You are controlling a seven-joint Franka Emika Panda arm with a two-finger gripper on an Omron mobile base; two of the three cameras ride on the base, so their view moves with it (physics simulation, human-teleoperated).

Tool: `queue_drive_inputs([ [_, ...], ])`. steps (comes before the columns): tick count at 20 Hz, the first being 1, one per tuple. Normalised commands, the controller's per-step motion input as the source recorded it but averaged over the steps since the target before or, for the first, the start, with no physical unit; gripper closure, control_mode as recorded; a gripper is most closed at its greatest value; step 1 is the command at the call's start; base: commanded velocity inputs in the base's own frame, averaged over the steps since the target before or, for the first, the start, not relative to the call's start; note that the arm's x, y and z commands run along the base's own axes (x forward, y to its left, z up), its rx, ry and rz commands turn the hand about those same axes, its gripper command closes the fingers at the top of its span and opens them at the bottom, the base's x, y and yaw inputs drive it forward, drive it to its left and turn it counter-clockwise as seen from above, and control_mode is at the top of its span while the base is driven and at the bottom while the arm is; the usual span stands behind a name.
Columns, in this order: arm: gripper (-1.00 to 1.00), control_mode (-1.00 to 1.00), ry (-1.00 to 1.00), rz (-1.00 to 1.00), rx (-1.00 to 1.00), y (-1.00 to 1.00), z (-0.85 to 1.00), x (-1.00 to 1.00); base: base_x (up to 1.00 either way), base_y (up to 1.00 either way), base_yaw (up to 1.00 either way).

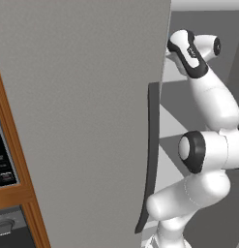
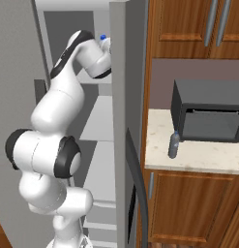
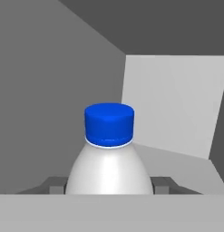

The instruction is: Take the bottled waters from the counter and place them in the freezer to freeze. Close the freezer door after placing the bottles.

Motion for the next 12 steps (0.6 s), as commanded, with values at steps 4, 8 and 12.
queue_drive_inputs([
  [4, 1.00, -1.00, 0.00, 0.02, 0.00, 0.00, -0.17, 0.29, 0.00, 0.00, 0.00],
  [8, 1.00, -1.00, 0.00, 0.01, 0.00, 0.00, -0.16, 0.38, 0.00, 0.00, 0.00],
  [12, 1.00, -1.00, 0.00, 0.00, 0.00, 0.00, -0.19, 0.42, 0.00, 0.00, 0.00],
])
